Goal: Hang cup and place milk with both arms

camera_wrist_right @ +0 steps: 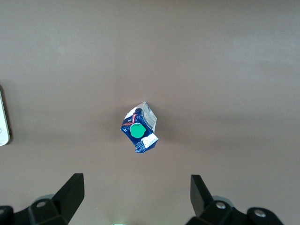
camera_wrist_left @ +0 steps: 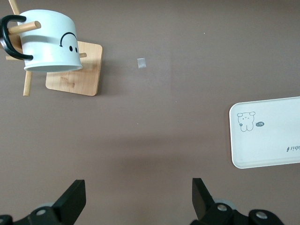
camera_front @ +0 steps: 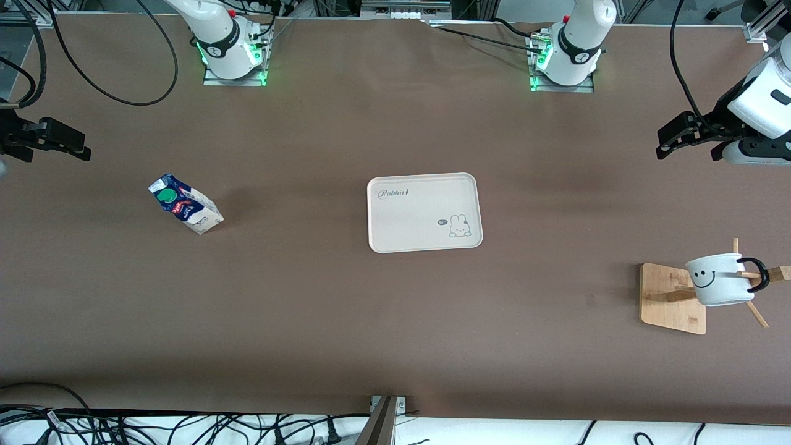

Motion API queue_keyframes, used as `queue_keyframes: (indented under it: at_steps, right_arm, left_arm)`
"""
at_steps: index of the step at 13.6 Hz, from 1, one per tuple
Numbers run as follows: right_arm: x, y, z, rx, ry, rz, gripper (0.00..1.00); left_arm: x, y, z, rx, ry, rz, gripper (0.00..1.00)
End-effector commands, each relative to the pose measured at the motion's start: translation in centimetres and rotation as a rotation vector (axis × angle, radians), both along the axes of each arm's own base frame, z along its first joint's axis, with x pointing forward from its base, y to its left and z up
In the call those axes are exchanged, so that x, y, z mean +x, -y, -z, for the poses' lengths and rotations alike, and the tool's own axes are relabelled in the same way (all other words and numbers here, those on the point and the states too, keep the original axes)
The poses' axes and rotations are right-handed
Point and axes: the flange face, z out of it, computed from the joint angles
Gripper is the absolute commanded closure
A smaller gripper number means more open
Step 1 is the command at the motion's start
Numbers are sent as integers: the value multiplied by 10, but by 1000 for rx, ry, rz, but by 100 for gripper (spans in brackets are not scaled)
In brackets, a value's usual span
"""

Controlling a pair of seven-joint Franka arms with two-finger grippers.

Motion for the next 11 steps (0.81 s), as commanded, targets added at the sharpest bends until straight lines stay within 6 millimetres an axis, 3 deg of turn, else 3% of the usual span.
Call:
queue_keyframes:
  at_steps: [1,11]
  right_arm:
    - [0,0,-1,14,9,14,0]
    - [0,3,0,19,8,5,0]
  left_arm:
    - [3,0,-6,9,-2,6,0]
    - [3,0,-6,9,-1,20,0]
